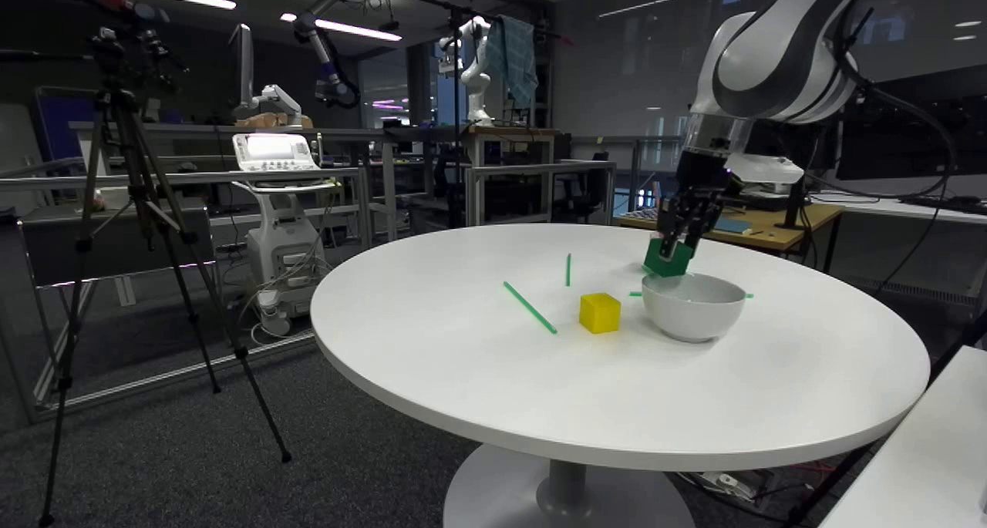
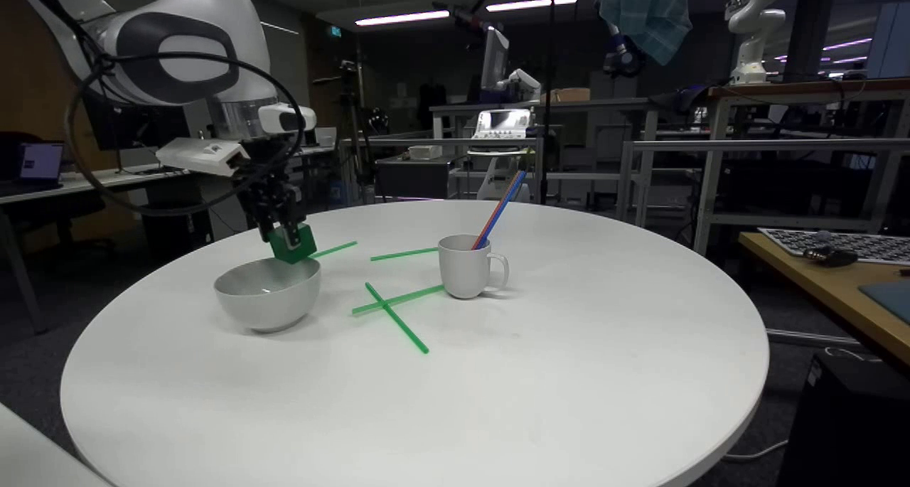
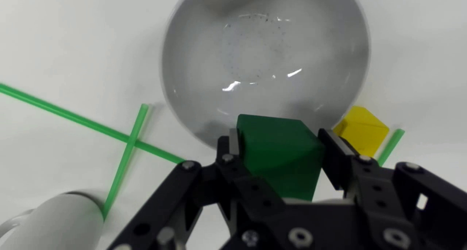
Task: Remove the green block from the bowl and put it on the table
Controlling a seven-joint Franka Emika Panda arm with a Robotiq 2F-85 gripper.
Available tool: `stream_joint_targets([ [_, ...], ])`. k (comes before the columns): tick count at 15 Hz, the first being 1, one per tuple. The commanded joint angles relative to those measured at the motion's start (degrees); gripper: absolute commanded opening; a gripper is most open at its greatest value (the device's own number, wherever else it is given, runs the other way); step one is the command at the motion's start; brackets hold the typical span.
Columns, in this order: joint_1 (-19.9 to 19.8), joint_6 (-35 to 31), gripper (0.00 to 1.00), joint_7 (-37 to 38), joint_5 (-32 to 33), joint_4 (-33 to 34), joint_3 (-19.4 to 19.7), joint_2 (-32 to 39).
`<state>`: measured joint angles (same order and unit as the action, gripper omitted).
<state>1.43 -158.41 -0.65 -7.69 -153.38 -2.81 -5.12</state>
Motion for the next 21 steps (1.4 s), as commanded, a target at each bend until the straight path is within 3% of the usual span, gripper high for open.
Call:
stream_joint_targets([
  [1, -0.22, 2.45, 0.32, 2.69, 4.24, 0.82, 0.02, -3.1],
  [14, 0.2, 4.9, 0.32, 1.88, 8.97, 8.17, -0.61, -1.3],
  [21, 0.56, 8.62, 0.32, 0.0, 11.43, 17.9, -0.49, 5.26],
])
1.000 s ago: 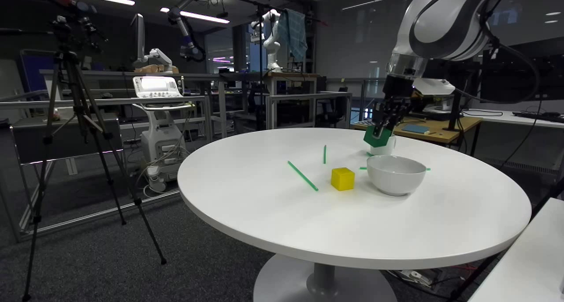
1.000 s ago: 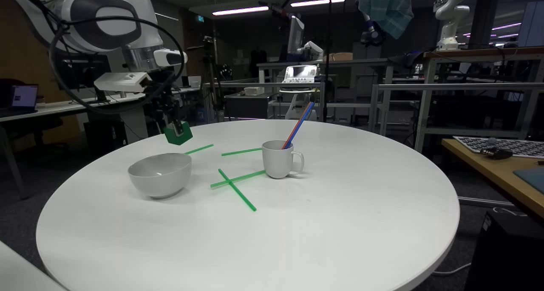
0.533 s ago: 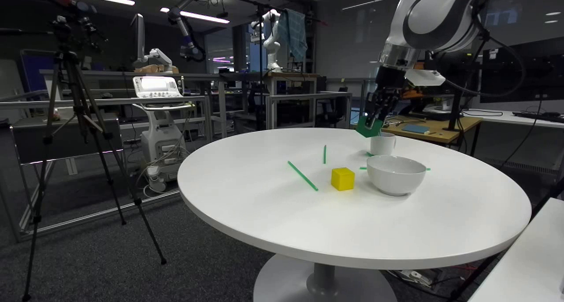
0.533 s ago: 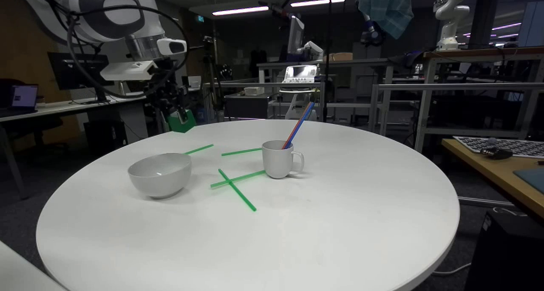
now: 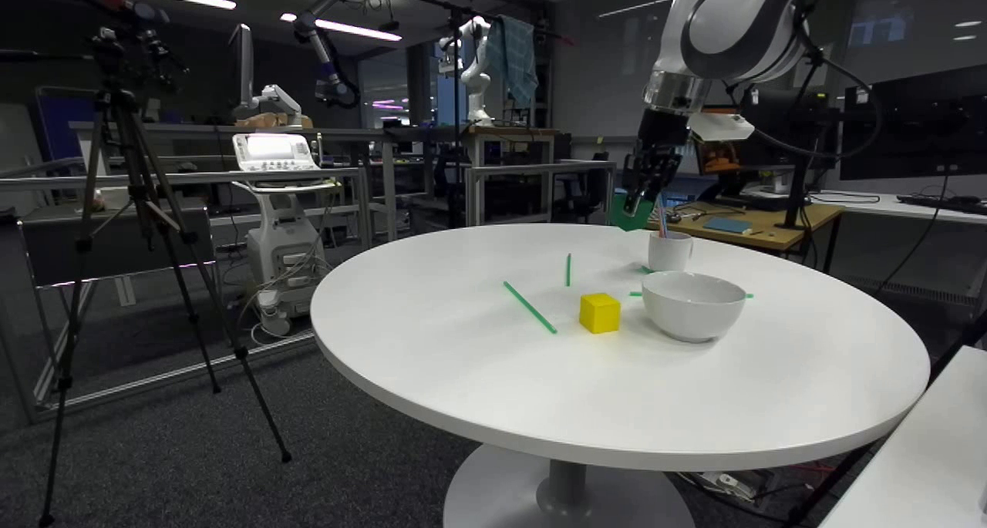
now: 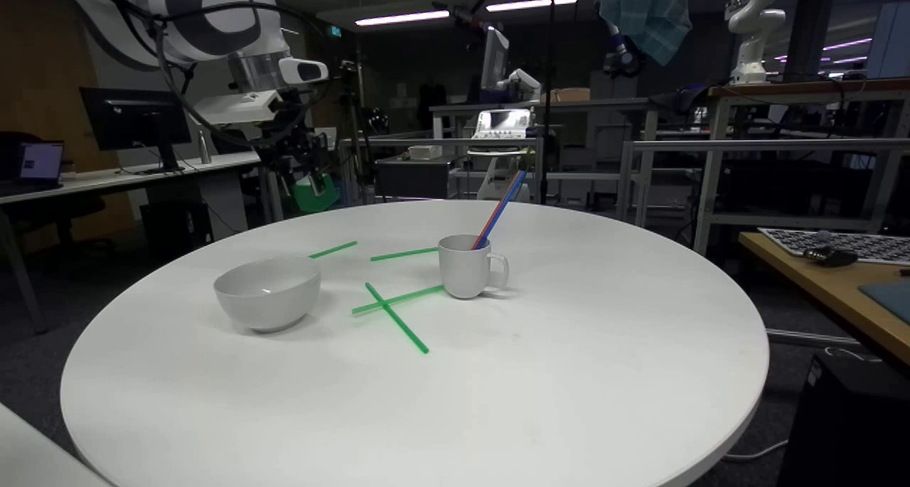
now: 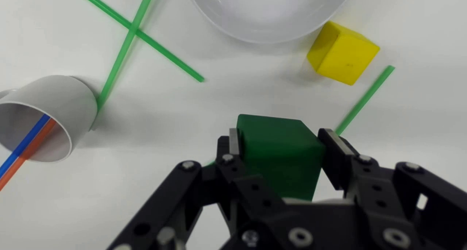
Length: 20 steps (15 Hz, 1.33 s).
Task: Remove the green block from the bowl and put it on the table
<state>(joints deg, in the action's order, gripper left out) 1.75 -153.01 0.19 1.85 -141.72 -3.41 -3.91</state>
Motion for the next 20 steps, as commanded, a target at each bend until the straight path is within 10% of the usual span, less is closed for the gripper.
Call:
stream_joint_targets([
  [1, 0.36, 3.56, 0.32, -1.29, 1.92, 7.68, 0.15, 5.06],
  [20, 1.01, 13.91, 0.32, -8.12, 1.35, 25.1, -0.17, 22.43],
])
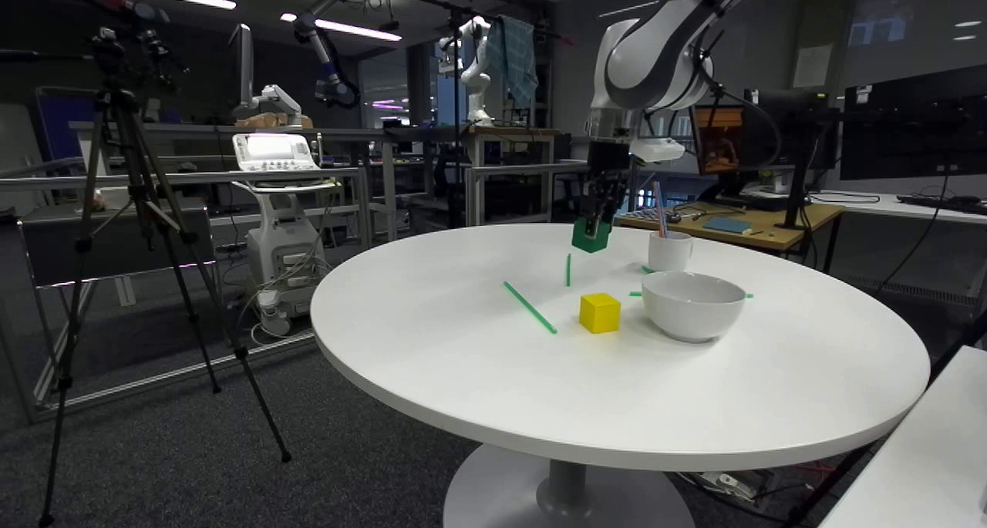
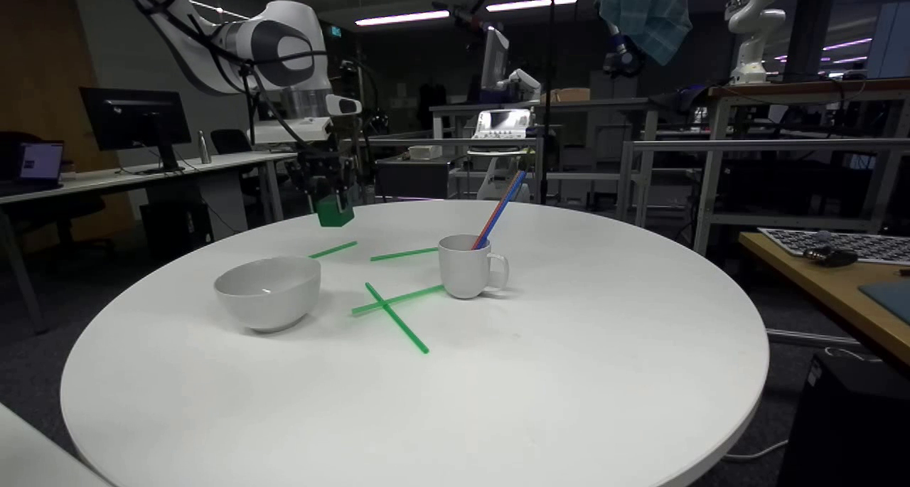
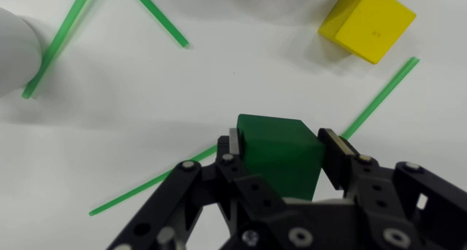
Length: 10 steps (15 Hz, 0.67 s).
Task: Remove the green block from the bowl and put it on the table
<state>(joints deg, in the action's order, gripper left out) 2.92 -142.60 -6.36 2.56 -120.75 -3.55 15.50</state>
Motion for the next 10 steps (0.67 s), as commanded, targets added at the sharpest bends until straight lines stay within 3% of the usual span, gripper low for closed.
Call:
stream_joint_targets([
  [1, -0.21, 4.05, 0.32, -1.78, 0.48, 4.68, -0.1, 3.69],
  [10, -0.47, 4.65, 0.32, -2.26, 0.24, 7.21, -0.23, 7.66],
])
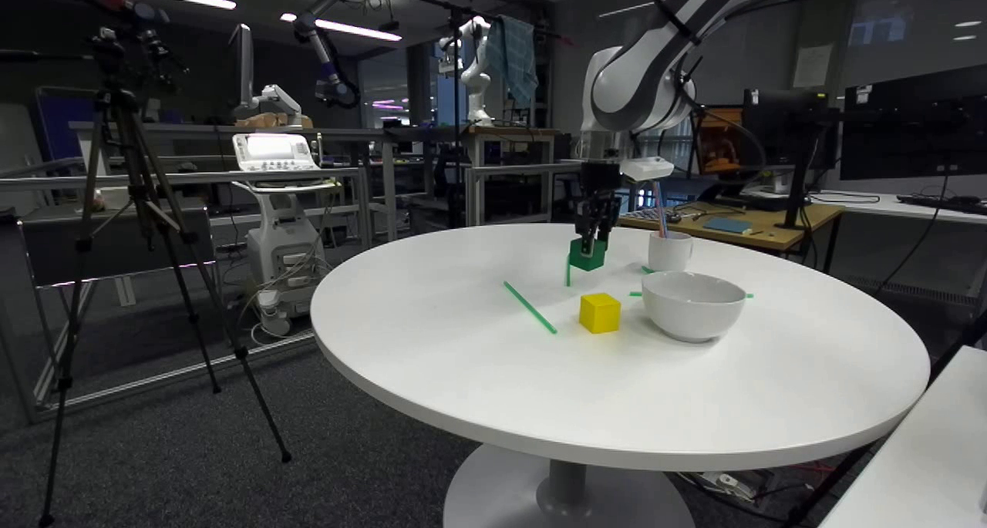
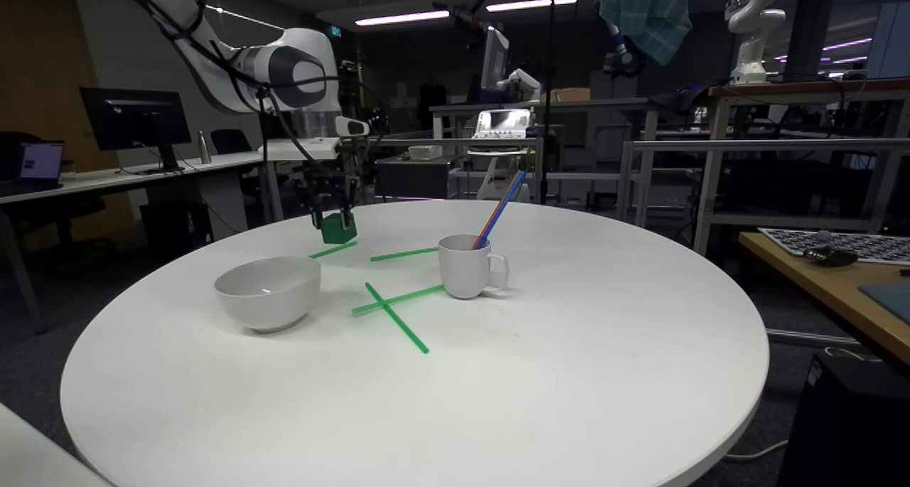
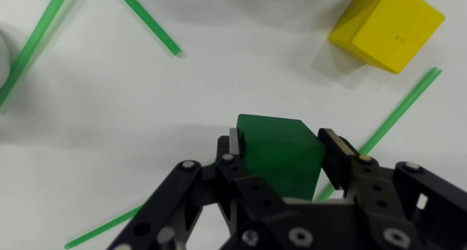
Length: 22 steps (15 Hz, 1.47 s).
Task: Remove the green block from the bowl and put it on the table
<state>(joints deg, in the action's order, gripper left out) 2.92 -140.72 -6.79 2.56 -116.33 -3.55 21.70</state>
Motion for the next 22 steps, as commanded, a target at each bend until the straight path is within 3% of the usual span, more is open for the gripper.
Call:
stream_joint_targets([
  [1, -0.54, 2.72, 0.32, -1.91, 0.08, 2.84, -0.3, 1.71],
  [22, -1.32, 2.0, 0.32, -3.04, -0.61, 2.15, -0.6, 4.67],
])
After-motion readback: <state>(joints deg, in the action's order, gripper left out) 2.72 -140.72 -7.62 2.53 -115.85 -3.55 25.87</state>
